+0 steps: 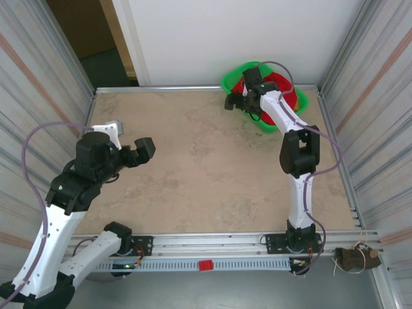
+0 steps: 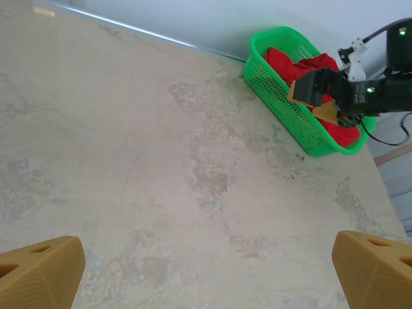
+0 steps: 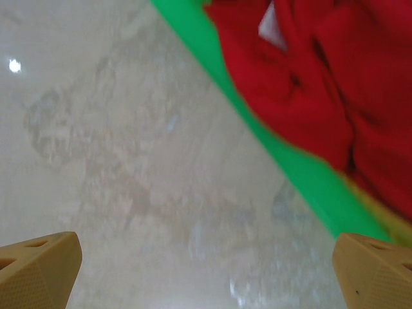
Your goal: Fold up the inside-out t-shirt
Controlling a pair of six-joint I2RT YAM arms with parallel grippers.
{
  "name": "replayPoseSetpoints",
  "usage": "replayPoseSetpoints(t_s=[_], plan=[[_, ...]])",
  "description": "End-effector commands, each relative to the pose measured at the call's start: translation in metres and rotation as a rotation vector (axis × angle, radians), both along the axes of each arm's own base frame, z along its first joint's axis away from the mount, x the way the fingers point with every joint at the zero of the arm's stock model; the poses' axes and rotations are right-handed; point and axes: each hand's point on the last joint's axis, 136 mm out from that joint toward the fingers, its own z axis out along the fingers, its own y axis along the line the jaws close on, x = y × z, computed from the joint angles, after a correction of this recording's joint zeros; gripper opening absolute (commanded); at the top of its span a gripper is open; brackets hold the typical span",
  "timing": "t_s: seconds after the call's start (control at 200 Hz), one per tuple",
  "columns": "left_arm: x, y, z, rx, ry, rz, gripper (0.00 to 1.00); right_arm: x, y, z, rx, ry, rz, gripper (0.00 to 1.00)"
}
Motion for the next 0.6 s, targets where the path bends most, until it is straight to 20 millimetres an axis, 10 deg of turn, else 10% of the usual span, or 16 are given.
replayPoseSetpoints(t_s=[0.0,0.245,0.591], plan=[[0.007,-0.005,0.012,-0.013,-0.046,-0.018,0.99,0.02,-0.01,-0.011,-0.013,0.04,-0.024,0.98],[0.018,-0.018,0.014,-0.037,-0.041,-0.054,0.99,0.046,-0.018,-0.024,0.001,0.023,-0.092,0.93],[0.025,-0.021,0.008,-0.032,-0.03,-0.059,0.99,0.037,0.009,0.108,-0.052,-0.347,0.005,0.98]])
